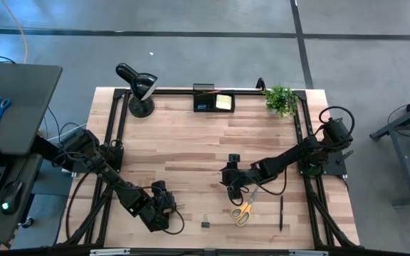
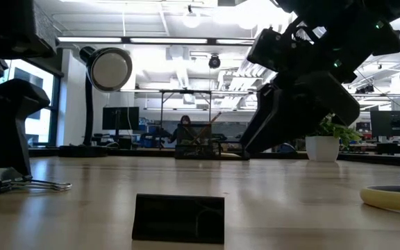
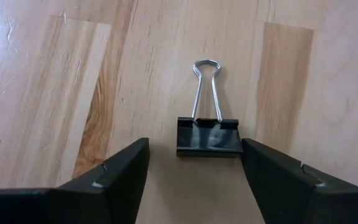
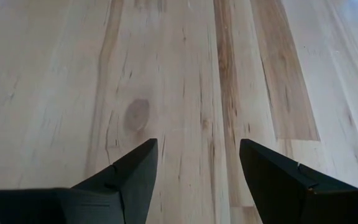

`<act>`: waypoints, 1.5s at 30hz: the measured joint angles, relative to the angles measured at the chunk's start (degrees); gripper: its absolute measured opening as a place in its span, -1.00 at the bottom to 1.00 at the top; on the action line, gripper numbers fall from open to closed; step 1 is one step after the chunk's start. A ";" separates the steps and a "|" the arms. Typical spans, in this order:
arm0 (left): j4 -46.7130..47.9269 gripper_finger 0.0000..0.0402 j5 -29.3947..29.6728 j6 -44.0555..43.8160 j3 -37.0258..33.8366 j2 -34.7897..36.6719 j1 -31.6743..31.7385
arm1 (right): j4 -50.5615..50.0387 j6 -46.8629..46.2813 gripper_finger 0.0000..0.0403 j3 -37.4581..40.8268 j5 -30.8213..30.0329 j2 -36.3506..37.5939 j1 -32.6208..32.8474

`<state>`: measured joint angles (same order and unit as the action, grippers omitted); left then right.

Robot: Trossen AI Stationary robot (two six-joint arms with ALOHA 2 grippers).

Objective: Pick and place office supplies into organizer
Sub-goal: Put the black binder clip into the black desk organizer

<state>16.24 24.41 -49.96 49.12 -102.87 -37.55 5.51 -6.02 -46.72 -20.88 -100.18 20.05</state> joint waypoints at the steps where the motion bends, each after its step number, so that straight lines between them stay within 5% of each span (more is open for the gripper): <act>1: -0.05 0.16 0.11 -0.01 -0.02 -0.01 0.01 | -0.04 -0.03 0.10 0.00 0.00 0.00 0.00; 15: -2.33 -0.29 1.02 0.69 -0.12 -0.15 0.06 | -0.14 -0.19 0.10 0.00 0.02 0.00 0.00; 32: -3.16 -0.32 3.32 1.91 2.11 -0.30 3.35 | -3.20 -7.24 0.10 -0.02 -0.43 4.34 0.46; 45: -3.87 -0.32 2.84 19.60 5.49 1.32 15.19 | -20.50 -18.26 0.10 -0.04 -19.32 17.45 9.95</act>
<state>12.37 27.25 -30.36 54.61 -101.55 -22.36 -14.99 -24.28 -46.76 -40.21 -82.73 30.00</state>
